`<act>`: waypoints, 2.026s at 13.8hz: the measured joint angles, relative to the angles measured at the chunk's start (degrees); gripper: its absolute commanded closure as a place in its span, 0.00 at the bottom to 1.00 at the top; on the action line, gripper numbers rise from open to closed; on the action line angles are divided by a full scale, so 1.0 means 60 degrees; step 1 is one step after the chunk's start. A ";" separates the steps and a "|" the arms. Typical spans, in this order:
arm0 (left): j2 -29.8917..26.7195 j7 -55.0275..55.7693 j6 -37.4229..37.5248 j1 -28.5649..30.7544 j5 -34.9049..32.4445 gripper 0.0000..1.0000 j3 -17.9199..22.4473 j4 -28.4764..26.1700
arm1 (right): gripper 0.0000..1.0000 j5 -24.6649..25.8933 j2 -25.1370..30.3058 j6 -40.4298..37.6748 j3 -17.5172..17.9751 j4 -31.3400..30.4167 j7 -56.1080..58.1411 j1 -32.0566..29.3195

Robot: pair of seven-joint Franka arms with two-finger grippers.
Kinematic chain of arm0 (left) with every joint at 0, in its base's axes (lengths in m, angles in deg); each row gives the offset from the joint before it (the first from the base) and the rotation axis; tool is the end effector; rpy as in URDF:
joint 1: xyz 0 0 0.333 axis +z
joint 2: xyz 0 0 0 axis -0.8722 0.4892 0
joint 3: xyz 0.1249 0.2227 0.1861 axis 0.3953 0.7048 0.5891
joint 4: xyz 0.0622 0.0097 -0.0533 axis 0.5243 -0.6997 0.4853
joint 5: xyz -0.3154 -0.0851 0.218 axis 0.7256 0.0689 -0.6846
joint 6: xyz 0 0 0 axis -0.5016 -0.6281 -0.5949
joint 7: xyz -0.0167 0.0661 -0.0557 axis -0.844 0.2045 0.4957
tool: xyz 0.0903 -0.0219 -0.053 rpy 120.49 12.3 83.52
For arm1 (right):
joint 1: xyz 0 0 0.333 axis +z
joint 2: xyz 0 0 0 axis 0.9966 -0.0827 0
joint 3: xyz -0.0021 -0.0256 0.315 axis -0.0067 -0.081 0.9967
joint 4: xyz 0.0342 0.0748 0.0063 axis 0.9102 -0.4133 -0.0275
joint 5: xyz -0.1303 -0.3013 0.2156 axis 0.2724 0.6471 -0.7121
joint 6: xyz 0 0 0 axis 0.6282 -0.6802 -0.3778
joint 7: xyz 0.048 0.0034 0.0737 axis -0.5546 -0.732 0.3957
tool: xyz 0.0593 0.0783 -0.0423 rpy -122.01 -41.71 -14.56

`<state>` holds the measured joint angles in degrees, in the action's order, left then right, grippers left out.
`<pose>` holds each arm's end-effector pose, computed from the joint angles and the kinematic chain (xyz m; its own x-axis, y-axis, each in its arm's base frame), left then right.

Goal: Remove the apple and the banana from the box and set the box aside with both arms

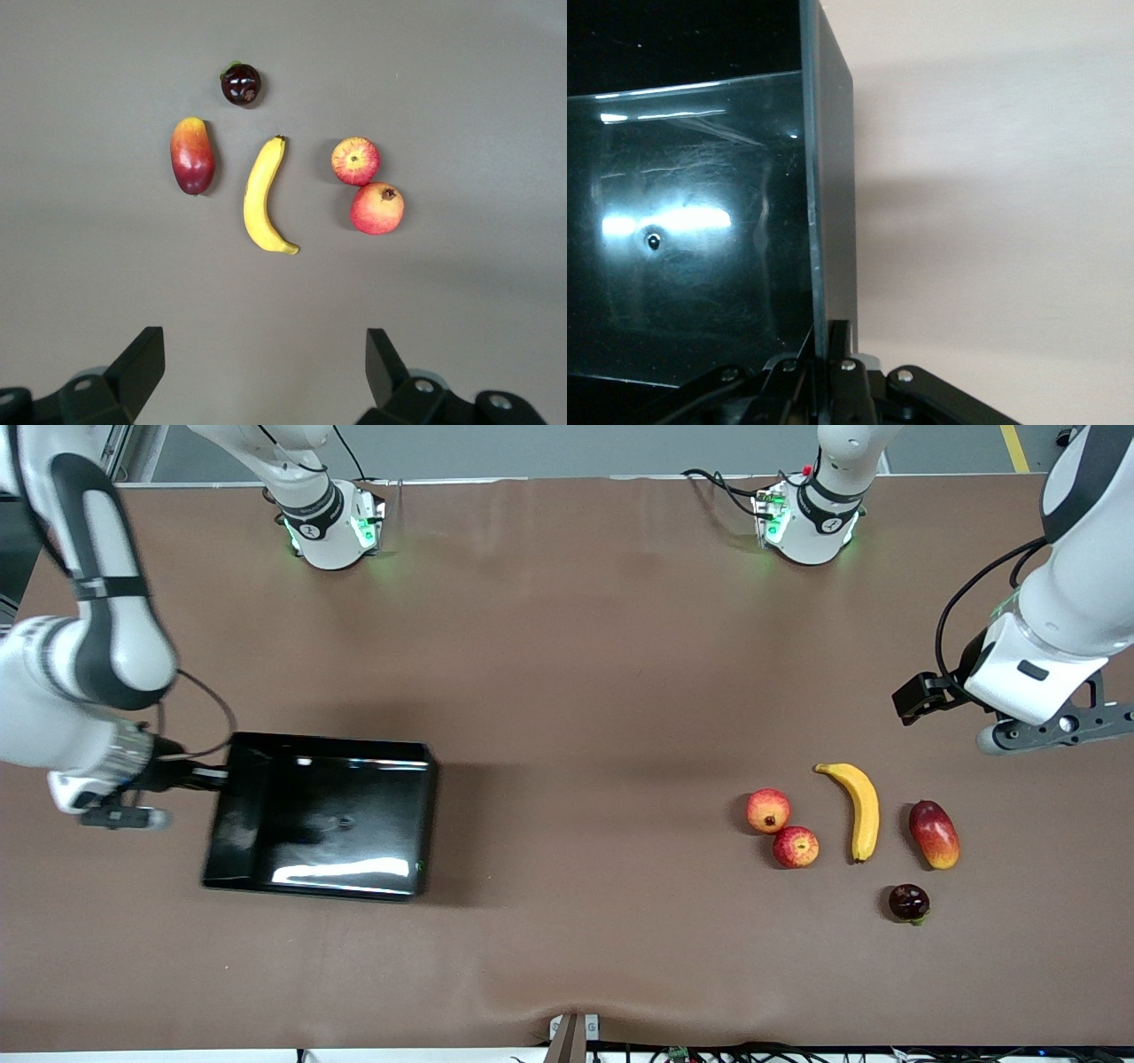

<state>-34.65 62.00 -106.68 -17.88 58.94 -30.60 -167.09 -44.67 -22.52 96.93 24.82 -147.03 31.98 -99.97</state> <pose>0.5937 -0.1116 0.5988 0.9931 0.1146 0.0240 0.1167 -0.9854 -0.1237 0.6141 -0.0962 0.3488 0.9962 -0.0865 -0.0127 -0.0871 -0.9671 -0.2390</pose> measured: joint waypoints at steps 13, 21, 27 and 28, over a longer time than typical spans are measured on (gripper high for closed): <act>-0.2404 -0.0913 0.0196 -0.3557 0.2114 0.00 0.4851 0.0015 | 1.00 -0.0003 -0.1122 0.1399 0.0005 -0.0744 0.1677 -0.1855; -0.3041 -0.2054 0.0347 -0.6685 0.3196 0.00 0.8977 -0.0359 | 0.41 -0.0004 -0.1472 0.1279 0.0011 -0.0741 0.1713 -0.1958; -0.3639 -0.2411 0.0052 -0.6736 0.3376 0.00 0.9333 -0.1075 | 0.00 -0.0003 -0.1684 0.1277 0.0028 -0.0684 0.1839 -0.1958; -0.3630 -0.2411 0.0031 -0.6736 0.3376 0.00 0.9351 -0.1131 | 0.00 -0.0003 -0.1683 0.1278 0.0033 -0.0617 0.1891 -0.1958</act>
<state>-56.43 47.53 -106.49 -58.29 79.20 25.50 -173.88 -44.69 -32.62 104.59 25.01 -150.73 43.33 -111.72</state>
